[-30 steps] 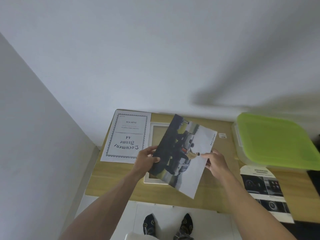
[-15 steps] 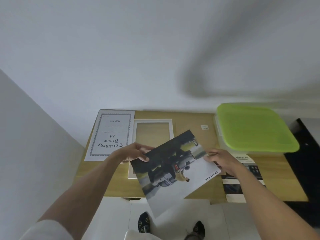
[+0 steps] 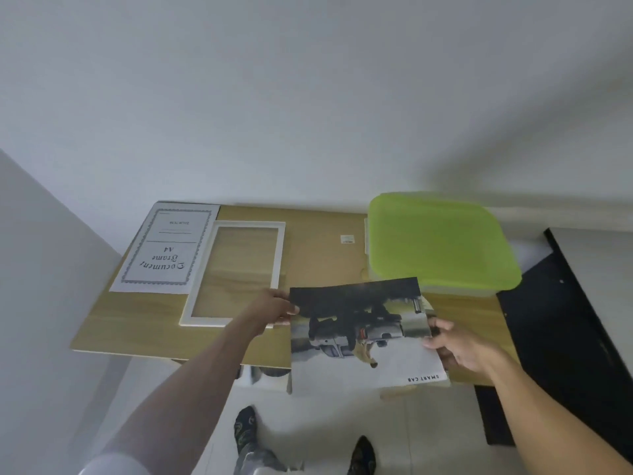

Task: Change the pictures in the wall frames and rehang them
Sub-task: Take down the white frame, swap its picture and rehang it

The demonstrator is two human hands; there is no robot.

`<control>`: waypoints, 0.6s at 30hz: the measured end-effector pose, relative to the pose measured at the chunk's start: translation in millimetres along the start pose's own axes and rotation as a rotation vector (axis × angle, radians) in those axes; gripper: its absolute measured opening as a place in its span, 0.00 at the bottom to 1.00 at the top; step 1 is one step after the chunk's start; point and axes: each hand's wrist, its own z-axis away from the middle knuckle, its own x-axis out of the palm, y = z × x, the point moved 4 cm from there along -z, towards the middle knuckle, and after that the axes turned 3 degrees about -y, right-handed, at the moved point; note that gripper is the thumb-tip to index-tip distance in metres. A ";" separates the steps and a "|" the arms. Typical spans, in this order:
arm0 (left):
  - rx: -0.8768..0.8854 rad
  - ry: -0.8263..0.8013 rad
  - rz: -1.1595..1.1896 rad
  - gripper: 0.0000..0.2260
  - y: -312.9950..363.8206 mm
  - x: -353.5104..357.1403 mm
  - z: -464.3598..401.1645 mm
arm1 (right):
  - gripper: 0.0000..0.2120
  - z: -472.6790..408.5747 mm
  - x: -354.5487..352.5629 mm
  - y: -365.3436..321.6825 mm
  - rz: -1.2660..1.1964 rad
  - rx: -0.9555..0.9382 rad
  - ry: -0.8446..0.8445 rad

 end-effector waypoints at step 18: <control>0.066 0.096 -0.105 0.07 24.7 185.5 -35.6 | 0.13 20.7 -124.6 73.0 0.077 0.069 0.198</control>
